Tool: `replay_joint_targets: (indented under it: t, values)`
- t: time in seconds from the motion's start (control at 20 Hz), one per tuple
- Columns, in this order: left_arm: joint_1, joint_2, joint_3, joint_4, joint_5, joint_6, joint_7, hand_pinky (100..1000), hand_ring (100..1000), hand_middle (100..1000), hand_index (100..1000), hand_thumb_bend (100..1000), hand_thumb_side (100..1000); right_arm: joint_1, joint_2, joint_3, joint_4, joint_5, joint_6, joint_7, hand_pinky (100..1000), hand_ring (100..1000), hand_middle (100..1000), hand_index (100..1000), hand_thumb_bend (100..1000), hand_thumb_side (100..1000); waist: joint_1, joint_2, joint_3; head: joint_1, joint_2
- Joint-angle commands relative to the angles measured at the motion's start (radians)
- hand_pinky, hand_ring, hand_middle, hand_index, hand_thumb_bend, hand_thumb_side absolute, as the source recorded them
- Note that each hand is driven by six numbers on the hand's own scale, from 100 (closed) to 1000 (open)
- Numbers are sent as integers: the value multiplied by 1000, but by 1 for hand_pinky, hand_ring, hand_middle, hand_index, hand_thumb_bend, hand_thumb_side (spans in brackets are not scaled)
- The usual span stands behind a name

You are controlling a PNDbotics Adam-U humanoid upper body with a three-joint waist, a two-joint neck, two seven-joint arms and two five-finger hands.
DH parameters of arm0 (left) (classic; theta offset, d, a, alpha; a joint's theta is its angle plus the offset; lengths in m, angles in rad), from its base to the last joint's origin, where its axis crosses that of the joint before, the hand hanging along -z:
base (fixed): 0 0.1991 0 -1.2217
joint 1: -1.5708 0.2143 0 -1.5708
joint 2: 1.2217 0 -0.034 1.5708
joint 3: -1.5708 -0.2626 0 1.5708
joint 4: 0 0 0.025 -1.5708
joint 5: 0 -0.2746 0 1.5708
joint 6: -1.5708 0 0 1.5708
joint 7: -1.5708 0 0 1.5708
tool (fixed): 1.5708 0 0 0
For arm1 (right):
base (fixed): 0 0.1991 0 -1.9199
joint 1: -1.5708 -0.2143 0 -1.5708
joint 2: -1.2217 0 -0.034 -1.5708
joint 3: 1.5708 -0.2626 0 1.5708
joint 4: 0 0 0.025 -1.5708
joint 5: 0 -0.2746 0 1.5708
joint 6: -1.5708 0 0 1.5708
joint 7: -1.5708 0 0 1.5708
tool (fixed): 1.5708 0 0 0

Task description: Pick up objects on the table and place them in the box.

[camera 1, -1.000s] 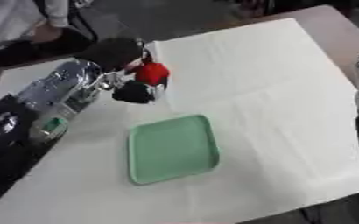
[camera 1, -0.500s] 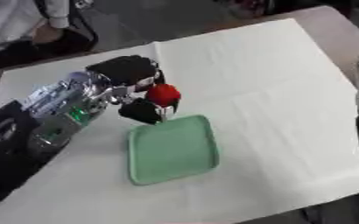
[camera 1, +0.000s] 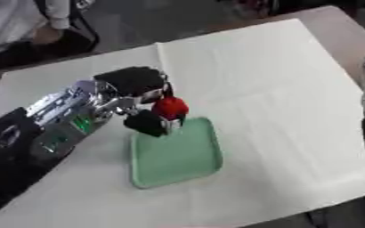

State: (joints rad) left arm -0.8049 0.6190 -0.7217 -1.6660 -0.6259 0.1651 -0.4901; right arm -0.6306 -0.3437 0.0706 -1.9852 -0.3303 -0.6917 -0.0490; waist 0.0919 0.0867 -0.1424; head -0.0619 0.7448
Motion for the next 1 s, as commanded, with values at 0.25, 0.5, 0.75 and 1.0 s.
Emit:
replay_joint_targets:
  t: [0.25,0.5,0.75,1.0]
  values:
    - [8,59,-10,-42,26,-12,-28,100,100,100,364,100,660,-10,-18,-10,-15,13,-2,-19,209,367,421,475,100,502,0,-16,0,-14,-9]
    - [52,105,-6,-68,23,-10,-31,100,100,100,363,100,660,-10,-18,-13,-15,19,-4,-28,209,367,421,475,100,503,0,-15,-1,-17,-6]
    - [98,144,-7,-75,30,-8,-20,100,100,100,360,100,660,-10,-19,-15,-15,27,-5,-39,209,368,422,475,100,503,0,-14,-1,-20,-2]
    - [133,152,-11,-68,30,-18,2,100,100,100,360,100,660,-11,-17,-15,-15,31,-5,-45,209,367,421,475,100,503,-1,-13,-2,-22,1]
